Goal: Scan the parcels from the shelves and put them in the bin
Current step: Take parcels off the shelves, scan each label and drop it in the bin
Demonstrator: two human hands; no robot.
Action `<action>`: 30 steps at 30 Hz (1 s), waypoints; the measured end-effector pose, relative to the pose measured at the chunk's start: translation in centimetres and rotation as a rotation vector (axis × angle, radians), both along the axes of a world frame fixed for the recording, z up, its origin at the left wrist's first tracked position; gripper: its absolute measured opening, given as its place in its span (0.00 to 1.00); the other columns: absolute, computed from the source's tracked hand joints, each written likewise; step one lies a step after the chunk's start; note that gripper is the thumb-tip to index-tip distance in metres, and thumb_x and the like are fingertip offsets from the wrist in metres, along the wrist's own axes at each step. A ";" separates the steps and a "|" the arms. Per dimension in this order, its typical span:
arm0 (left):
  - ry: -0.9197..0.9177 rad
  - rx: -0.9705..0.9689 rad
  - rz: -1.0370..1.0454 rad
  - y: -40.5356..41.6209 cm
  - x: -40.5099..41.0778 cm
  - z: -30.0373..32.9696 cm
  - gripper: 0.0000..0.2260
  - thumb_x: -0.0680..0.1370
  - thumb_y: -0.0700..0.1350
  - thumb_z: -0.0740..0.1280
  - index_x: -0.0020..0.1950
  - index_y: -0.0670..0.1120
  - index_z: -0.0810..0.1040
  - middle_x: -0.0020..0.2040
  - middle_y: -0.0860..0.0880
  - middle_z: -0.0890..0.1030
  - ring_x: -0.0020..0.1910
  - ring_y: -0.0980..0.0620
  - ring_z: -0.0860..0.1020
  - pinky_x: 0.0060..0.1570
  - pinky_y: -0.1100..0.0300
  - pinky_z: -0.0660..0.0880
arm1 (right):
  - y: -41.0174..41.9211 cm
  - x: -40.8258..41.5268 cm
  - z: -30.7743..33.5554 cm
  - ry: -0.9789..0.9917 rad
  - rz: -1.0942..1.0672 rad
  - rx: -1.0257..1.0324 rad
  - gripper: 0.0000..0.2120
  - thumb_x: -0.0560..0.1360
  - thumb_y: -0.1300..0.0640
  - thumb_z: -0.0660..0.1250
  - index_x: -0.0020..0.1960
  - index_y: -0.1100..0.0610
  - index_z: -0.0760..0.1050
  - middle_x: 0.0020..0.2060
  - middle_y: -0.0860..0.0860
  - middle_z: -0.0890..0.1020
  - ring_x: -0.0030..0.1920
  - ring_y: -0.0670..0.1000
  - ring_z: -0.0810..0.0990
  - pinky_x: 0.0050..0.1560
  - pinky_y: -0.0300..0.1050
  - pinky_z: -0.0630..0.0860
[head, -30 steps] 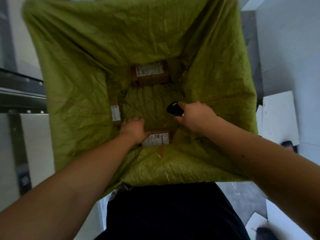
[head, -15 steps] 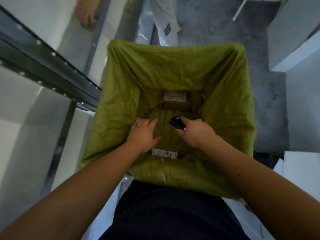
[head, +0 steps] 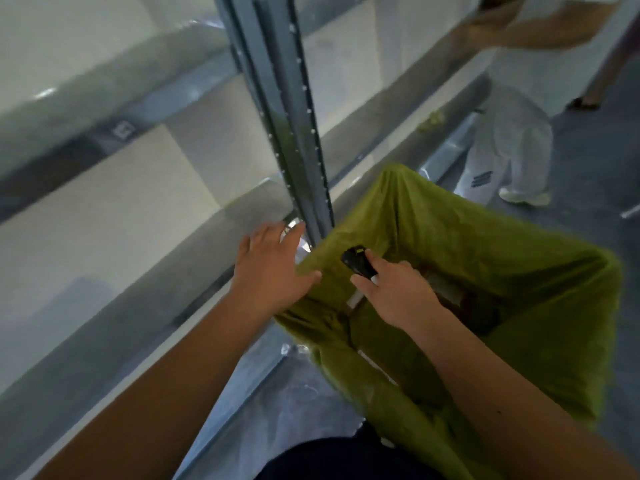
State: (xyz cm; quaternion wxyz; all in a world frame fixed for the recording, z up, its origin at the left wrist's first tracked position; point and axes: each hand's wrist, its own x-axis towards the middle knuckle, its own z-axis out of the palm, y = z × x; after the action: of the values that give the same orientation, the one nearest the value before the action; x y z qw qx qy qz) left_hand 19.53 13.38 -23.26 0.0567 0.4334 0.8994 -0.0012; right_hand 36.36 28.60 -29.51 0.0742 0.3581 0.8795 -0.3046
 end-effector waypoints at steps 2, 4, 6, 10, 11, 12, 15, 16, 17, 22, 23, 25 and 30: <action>-0.011 -0.003 0.066 -2.9 -0.5 1.4 0.43 0.76 0.69 0.68 0.84 0.57 0.53 0.84 0.47 0.58 0.83 0.43 0.55 0.80 0.41 0.52 | -1.4 -1.5 2.3 0.062 0.085 0.047 0.29 0.83 0.35 0.56 0.80 0.45 0.59 0.59 0.56 0.79 0.62 0.59 0.75 0.61 0.58 0.74; -0.016 0.010 0.149 -6.3 -0.4 2.4 0.43 0.76 0.70 0.67 0.85 0.58 0.51 0.85 0.47 0.55 0.83 0.44 0.52 0.80 0.41 0.50 | -3.4 -2.9 4.0 0.139 0.177 0.084 0.26 0.83 0.36 0.56 0.77 0.45 0.63 0.54 0.53 0.80 0.58 0.57 0.77 0.59 0.55 0.75; -0.014 0.045 0.222 -10.1 0.2 3.2 0.43 0.76 0.70 0.65 0.85 0.58 0.50 0.85 0.47 0.54 0.84 0.44 0.51 0.81 0.41 0.50 | -6.0 -4.0 5.4 0.195 0.257 0.095 0.25 0.84 0.37 0.56 0.77 0.46 0.64 0.50 0.50 0.79 0.51 0.53 0.78 0.54 0.52 0.77; 0.018 0.121 0.335 -18.1 2.7 5.1 0.42 0.77 0.71 0.64 0.85 0.59 0.49 0.85 0.48 0.56 0.83 0.44 0.53 0.81 0.40 0.53 | -12.1 -4.7 8.5 0.251 0.379 0.137 0.29 0.83 0.34 0.54 0.81 0.44 0.60 0.56 0.53 0.79 0.56 0.55 0.79 0.59 0.53 0.77; 0.030 0.144 0.364 -19.9 3.4 5.7 0.42 0.77 0.70 0.64 0.85 0.59 0.49 0.84 0.48 0.57 0.83 0.44 0.54 0.81 0.40 0.53 | -13.5 -4.7 9.3 0.259 0.404 0.156 0.31 0.83 0.33 0.54 0.81 0.44 0.58 0.59 0.55 0.79 0.59 0.57 0.78 0.61 0.55 0.77; 0.039 0.168 0.394 -21.8 4.2 6.3 0.42 0.77 0.70 0.64 0.84 0.59 0.50 0.84 0.48 0.57 0.83 0.44 0.54 0.81 0.40 0.53 | -15.0 -4.7 10.2 0.263 0.432 0.169 0.32 0.82 0.32 0.54 0.82 0.43 0.57 0.62 0.57 0.78 0.60 0.58 0.78 0.63 0.56 0.77; 0.067 0.216 0.476 -26.8 6.6 8.1 0.41 0.77 0.70 0.65 0.84 0.59 0.52 0.84 0.47 0.57 0.83 0.44 0.53 0.81 0.40 0.53 | -19.3 -4.4 12.3 0.296 0.521 0.188 0.31 0.82 0.33 0.56 0.82 0.42 0.58 0.63 0.57 0.78 0.59 0.58 0.78 0.60 0.55 0.78; 0.083 0.226 0.501 -28.2 7.3 8.7 0.41 0.77 0.71 0.65 0.84 0.59 0.52 0.84 0.47 0.57 0.84 0.44 0.53 0.81 0.40 0.53 | -20.6 -4.3 12.8 0.316 0.554 0.199 0.30 0.82 0.33 0.56 0.81 0.41 0.58 0.61 0.57 0.79 0.57 0.58 0.79 0.59 0.55 0.78; 0.097 0.233 0.525 -29.6 7.9 9.3 0.42 0.77 0.71 0.66 0.84 0.59 0.52 0.85 0.48 0.56 0.84 0.44 0.53 0.81 0.40 0.53 | -21.9 -4.2 13.4 0.334 0.584 0.214 0.30 0.82 0.33 0.56 0.81 0.41 0.59 0.59 0.56 0.80 0.55 0.57 0.79 0.58 0.56 0.79; 0.131 0.281 0.628 -35.1 10.5 11.9 0.42 0.78 0.67 0.68 0.85 0.60 0.50 0.85 0.48 0.54 0.84 0.45 0.51 0.82 0.41 0.52 | -26.8 -4.1 15.7 0.374 0.713 0.269 0.30 0.81 0.32 0.57 0.80 0.42 0.60 0.56 0.54 0.81 0.50 0.55 0.78 0.51 0.53 0.79; 0.143 0.290 0.640 -36.0 10.8 12.3 0.42 0.78 0.67 0.68 0.85 0.60 0.50 0.85 0.48 0.54 0.84 0.45 0.50 0.82 0.41 0.52 | -27.5 -4.2 16.1 0.376 0.738 0.279 0.30 0.81 0.32 0.57 0.80 0.42 0.61 0.56 0.54 0.80 0.49 0.54 0.78 0.51 0.53 0.79; 0.168 0.295 0.664 -37.9 11.5 13.0 0.41 0.78 0.67 0.68 0.85 0.60 0.49 0.85 0.48 0.54 0.84 0.45 0.50 0.82 0.41 0.51 | -28.8 -4.1 17.3 0.375 0.779 0.303 0.29 0.82 0.32 0.57 0.79 0.41 0.61 0.56 0.55 0.79 0.49 0.54 0.77 0.52 0.53 0.79; 0.212 0.284 0.706 -41.2 12.2 14.8 0.41 0.79 0.68 0.66 0.85 0.60 0.49 0.86 0.49 0.54 0.84 0.45 0.51 0.82 0.41 0.53 | -30.8 -4.9 19.9 0.422 0.806 0.325 0.27 0.82 0.33 0.57 0.78 0.40 0.62 0.53 0.53 0.76 0.49 0.55 0.77 0.52 0.54 0.80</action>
State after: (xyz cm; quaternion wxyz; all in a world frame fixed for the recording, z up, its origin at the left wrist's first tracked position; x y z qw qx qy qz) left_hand 31.75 -27.78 -8.42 -0.1002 0.0983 0.9852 0.0980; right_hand 31.48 -2.21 -9.65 -0.0509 -0.0742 0.9802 -0.1762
